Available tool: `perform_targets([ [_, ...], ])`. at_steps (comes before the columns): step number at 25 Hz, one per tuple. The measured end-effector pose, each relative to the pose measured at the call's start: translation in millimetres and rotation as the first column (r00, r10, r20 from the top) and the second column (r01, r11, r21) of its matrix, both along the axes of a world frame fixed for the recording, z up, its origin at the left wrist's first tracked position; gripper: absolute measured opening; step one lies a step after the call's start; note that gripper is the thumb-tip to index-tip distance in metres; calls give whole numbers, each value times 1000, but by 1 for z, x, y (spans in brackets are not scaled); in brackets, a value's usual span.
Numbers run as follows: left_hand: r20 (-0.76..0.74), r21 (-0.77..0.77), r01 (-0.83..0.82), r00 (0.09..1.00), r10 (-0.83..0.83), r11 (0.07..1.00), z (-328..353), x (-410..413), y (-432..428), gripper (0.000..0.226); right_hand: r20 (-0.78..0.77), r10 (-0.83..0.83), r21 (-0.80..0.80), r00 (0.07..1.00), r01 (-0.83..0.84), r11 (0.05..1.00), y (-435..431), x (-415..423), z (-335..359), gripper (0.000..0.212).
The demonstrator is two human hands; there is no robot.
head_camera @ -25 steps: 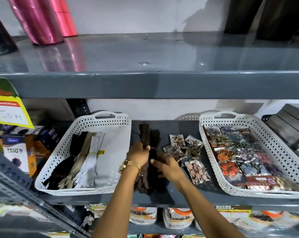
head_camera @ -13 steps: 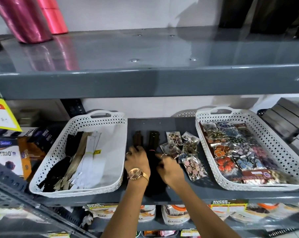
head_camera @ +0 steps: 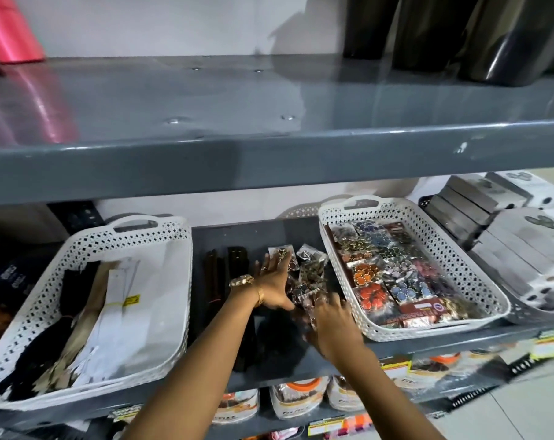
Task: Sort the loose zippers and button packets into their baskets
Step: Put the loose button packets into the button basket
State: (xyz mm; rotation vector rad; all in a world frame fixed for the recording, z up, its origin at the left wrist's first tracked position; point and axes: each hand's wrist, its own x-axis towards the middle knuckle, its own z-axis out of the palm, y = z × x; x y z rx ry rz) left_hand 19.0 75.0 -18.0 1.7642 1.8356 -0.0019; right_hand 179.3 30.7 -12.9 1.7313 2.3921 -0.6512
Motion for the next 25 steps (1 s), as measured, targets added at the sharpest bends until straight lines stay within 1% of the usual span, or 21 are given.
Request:
perform_targets([
  [2, 6, -30, 39, 999, -39, 999, -2, 4, 18, 143, -37, 14, -13, 999, -14, 1000, -4, -2, -7, 72],
  [3, 4, -32, 59, 998, -59, 998, 0, 8, 23, 141, -64, 13, -12, 998, -14, 1000, -4, -2, -6, 73],
  [5, 2, -38, 98, 995, -98, 994, 4, 16, 27, 131, -110, 18, 13, 994, -17, 1000, 0, 0, -4, 72],
  [7, -18, -7, 109, 994, -109, 994, 6, 27, 17, 118, -134, 16, 38, 991, -11, 999, 4, 2, -6, 74],
  [10, -59, 32, 60, 997, -58, 998, 5, 43, -13, 91, -129, 8, 13, 992, -6, 1000, 5, 3, -11, 63],
  [12, -111, 115, 40, 993, -27, 993, 4, 49, -30, 84, -121, 1, 3, 993, 0, 1000, 3, 4, -10, 61],
  [13, -111, 153, 33, 994, -16, 988, 3, 50, -32, 84, -121, 0, 5, 993, 0, 1000, 2, 4, -8, 61],
  [14, -72, 173, 25, 997, -12, 985, 2, 49, -30, 85, -125, -4, 4, 992, 4, 1000, 2, 5, -6, 61],
  [16, 49, 191, -29, 999, 20, 981, 2, 43, -28, 92, -137, -26, 6, 990, 27, 1000, 2, 8, 0, 57],
  [18, 98, 245, -79, 994, 56, 966, 4, 29, -27, 101, -140, -34, 57, 990, 42, 997, 2, 10, 4, 52],
  [19, 101, 233, -102, 992, 80, 967, 2, 20, -26, 100, -129, -41, 94, 991, 54, 994, 2, 10, 4, 53],
  [21, 50, 150, -142, 989, 136, 978, -1, 4, -28, 88, -66, -65, 134, 996, 73, 988, -1, 5, 3, 50],
  [22, -8, 150, -150, 988, 153, 977, -2, 2, -31, 77, -32, -84, 146, 996, 87, 985, -3, 3, 4, 48],
  [24, -103, 250, -150, 978, 181, 957, -1, 8, -37, 52, 20, -123, 183, 992, 117, 976, -7, -2, 4, 50],
  [25, -111, 282, -177, 970, 216, 943, -1, 11, -38, 48, 51, -130, 203, 990, 117, 972, -10, -4, 5, 52],
])
